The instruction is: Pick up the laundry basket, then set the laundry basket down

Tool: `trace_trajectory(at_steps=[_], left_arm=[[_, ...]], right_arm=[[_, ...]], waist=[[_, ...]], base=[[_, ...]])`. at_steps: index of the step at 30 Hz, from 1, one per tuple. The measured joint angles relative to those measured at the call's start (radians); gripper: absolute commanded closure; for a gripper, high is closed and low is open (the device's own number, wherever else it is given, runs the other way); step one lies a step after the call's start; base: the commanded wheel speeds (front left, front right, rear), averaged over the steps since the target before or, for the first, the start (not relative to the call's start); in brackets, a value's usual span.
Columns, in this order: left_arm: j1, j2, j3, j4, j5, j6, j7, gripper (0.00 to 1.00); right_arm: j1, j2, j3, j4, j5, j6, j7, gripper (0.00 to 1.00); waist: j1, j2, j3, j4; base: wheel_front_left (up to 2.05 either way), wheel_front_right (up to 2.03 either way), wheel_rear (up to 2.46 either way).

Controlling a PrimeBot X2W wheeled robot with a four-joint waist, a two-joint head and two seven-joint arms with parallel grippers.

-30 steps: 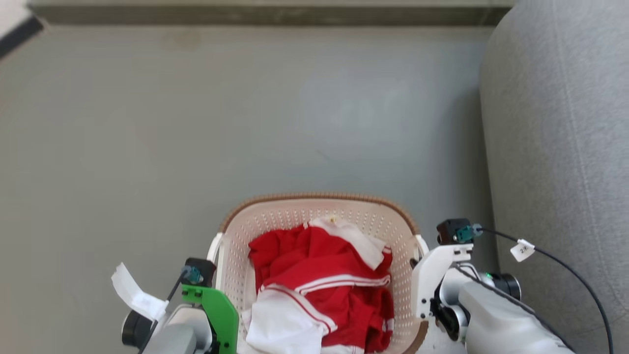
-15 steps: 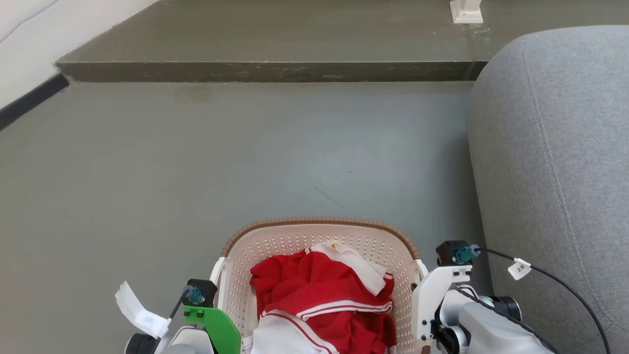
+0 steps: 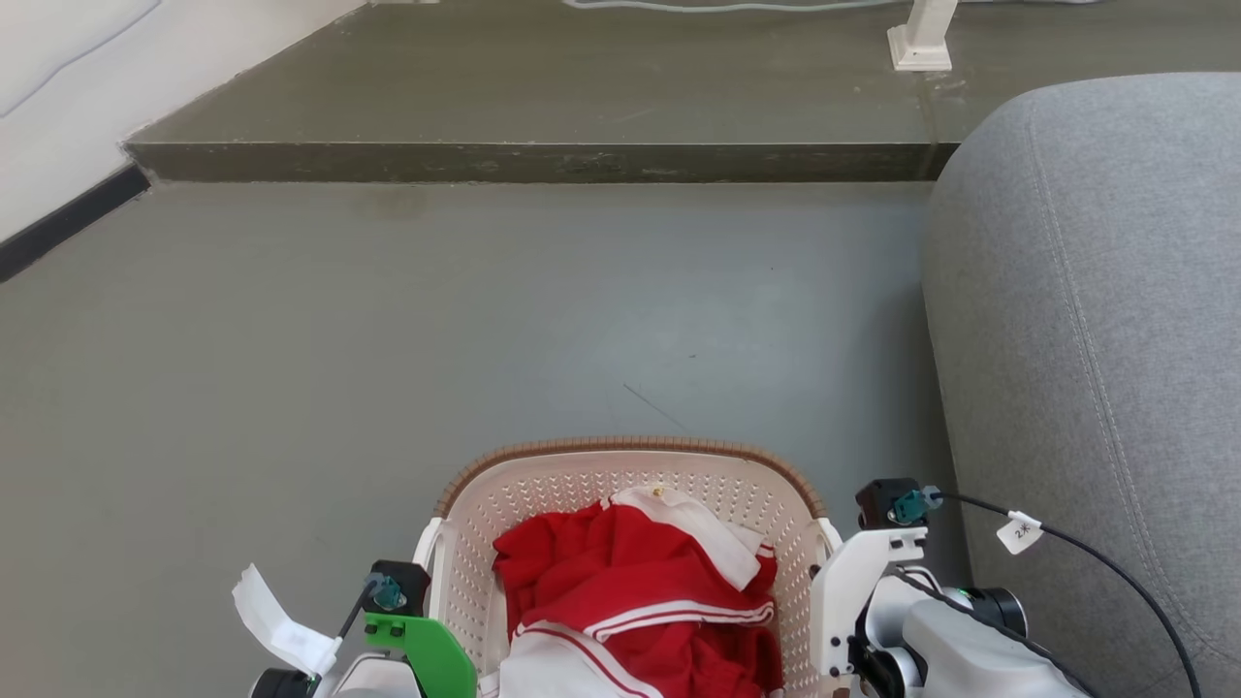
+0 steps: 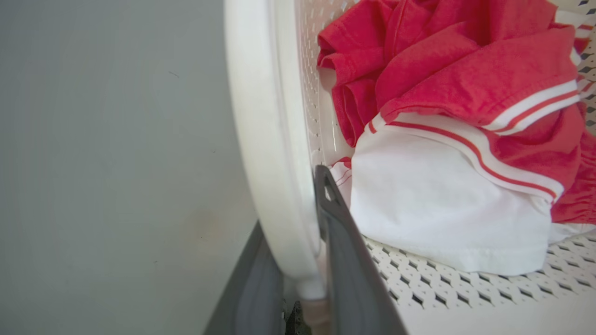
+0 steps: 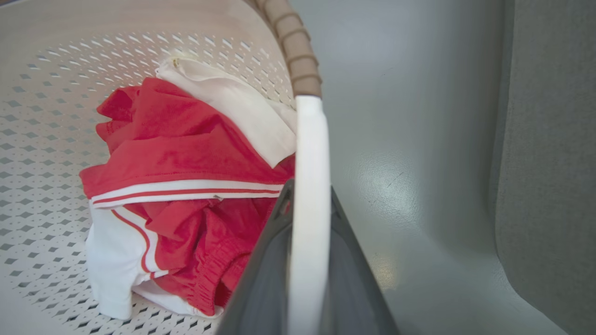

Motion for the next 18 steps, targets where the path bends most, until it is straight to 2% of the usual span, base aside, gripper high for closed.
trace_trajectory(at_steps=[18], left_arm=[[0.000,0.000,-0.018,0.007,-0.032,0.008,-0.002,1.00]], right_arm=[[0.000,-0.002,0.034,-0.002,0.036,-0.010,0.000,1.00]], waist=[[0.0001,0.0000,-0.015,-0.001]], base=[[0.00,0.00,0.00]])
